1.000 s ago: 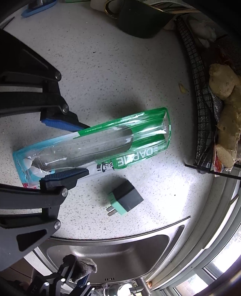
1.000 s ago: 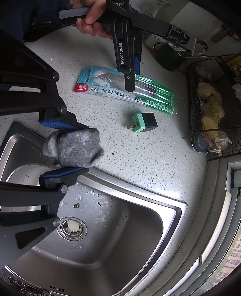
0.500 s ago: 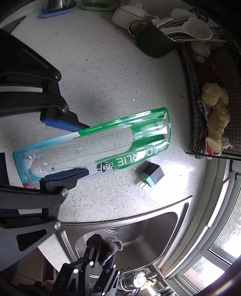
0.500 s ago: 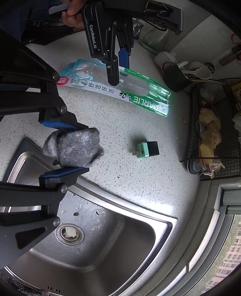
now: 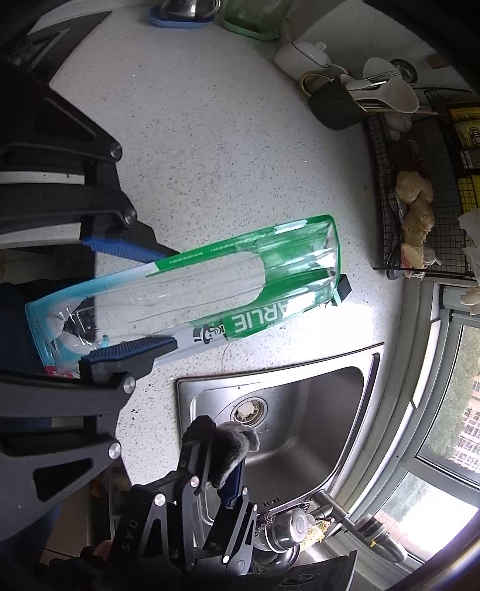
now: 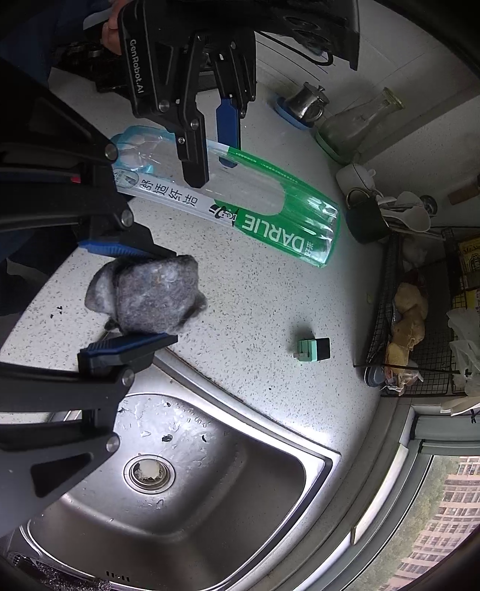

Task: Collect trash
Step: 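Carry the sponge down with the right tool while the left tool carries the package down, then open the left tool over the red bucket to drop the toothbrush package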

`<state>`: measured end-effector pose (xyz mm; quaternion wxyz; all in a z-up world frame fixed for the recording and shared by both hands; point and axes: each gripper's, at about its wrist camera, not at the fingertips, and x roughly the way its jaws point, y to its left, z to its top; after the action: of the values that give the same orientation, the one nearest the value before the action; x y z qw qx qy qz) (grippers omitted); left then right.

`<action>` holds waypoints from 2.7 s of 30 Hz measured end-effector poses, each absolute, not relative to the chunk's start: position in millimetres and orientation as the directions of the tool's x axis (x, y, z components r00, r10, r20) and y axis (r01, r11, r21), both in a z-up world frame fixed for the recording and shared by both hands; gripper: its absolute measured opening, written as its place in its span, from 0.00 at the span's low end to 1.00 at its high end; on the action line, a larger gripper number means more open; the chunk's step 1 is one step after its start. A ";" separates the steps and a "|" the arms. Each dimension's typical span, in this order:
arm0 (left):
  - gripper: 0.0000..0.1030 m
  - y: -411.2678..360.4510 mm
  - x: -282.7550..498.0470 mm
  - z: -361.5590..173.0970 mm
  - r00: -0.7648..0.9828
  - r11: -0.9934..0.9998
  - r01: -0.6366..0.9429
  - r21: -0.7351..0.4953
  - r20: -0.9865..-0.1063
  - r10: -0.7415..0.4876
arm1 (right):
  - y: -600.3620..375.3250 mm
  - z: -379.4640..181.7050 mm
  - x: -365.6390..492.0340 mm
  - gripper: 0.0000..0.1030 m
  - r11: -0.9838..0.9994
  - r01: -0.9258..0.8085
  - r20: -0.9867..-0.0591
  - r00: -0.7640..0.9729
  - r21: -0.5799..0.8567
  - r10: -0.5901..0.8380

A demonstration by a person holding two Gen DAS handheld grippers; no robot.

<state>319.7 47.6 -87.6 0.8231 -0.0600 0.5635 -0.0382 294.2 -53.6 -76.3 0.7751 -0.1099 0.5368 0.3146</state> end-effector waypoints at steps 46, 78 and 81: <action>0.36 -113.4 128.5 -198.1 0.150 0.979 0.012 -0.202 -0.968 -0.201 | -137.0 -161.0 112.7 0.33 0.781 -0.592 -0.935 0.127 0.197 0.332; 0.38 -185.5 196.9 -502.6 -0.093 0.964 0.074 -0.255 -0.964 -0.248 | -202.0 -398.1 129.0 0.33 0.890 -0.391 -0.956 0.074 0.234 0.283; 0.39 -187.8 197.1 -509.3 -0.104 0.964 0.091 -0.248 -0.966 -0.239 | -205.5 -402.7 128.3 0.33 0.895 -0.380 -0.957 0.072 0.234 0.281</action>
<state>197.1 -187.8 -509.3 0.6676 -0.0506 0.7325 -0.1233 128.3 -205.5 -402.7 0.7312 -0.0384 0.6425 0.2259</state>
